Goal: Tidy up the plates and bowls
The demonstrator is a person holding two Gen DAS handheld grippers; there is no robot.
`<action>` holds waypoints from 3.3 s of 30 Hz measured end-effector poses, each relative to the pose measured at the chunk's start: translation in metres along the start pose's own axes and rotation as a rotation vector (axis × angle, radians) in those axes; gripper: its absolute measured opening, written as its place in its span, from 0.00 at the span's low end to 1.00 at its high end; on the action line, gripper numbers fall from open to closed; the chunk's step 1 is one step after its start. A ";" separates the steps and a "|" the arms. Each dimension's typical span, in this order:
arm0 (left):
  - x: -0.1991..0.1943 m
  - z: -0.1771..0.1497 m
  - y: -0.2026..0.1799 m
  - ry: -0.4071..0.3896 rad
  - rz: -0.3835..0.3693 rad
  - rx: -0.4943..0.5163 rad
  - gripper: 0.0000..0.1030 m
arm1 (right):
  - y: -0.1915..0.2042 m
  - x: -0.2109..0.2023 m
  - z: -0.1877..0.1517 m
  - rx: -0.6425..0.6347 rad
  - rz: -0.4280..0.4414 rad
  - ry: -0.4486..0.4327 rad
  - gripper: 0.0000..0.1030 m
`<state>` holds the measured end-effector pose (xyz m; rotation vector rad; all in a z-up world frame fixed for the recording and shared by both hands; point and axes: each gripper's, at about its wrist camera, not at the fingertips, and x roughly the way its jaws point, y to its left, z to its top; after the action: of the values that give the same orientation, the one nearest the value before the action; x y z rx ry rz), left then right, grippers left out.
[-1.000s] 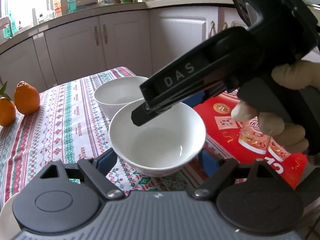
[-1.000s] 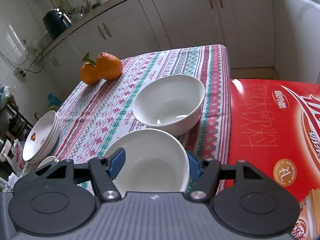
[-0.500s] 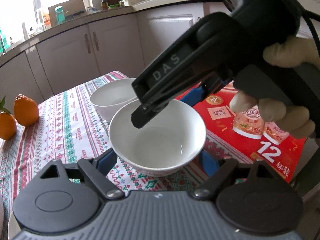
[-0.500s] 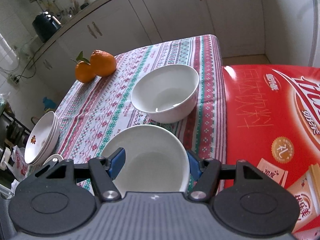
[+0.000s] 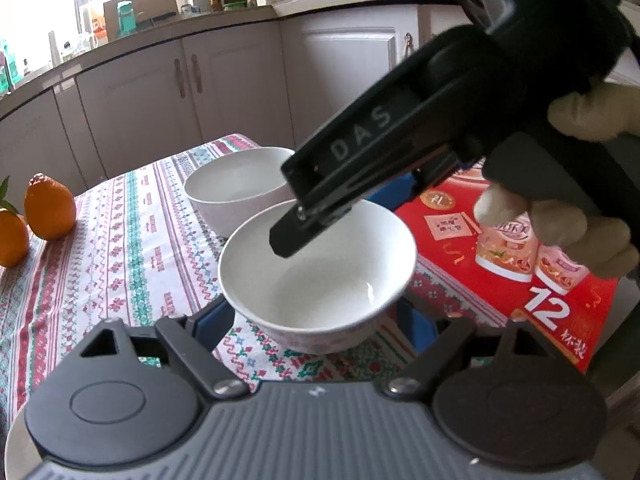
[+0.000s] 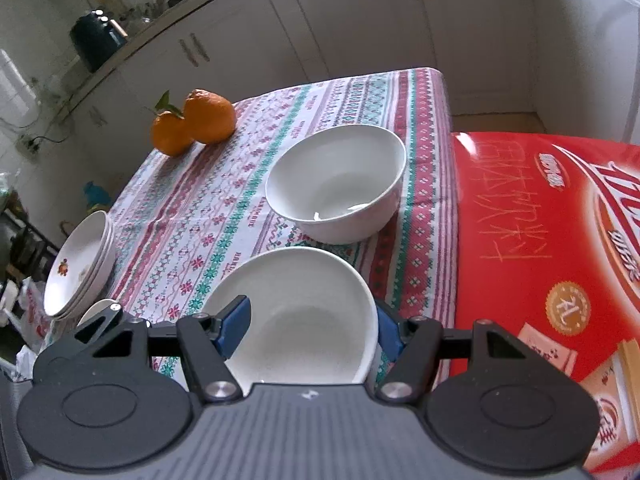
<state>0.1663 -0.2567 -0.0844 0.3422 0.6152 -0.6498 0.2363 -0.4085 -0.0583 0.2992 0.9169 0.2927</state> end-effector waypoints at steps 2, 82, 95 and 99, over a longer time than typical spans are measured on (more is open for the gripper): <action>0.000 0.000 0.000 0.001 -0.001 -0.003 0.84 | -0.007 0.003 0.004 0.005 0.030 -0.003 0.69; -0.129 -0.061 0.112 0.029 0.020 -0.123 0.85 | 0.175 0.037 -0.004 -0.143 0.126 0.123 0.59; -0.125 -0.065 0.112 0.034 0.024 -0.113 0.94 | 0.173 0.035 -0.007 -0.173 0.114 0.104 0.66; -0.127 -0.067 0.113 0.040 -0.004 -0.122 0.96 | 0.174 0.029 -0.011 -0.195 0.086 0.079 0.91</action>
<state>0.1318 -0.0815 -0.0446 0.2403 0.6908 -0.6074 0.2233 -0.2367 -0.0205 0.1477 0.9463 0.4728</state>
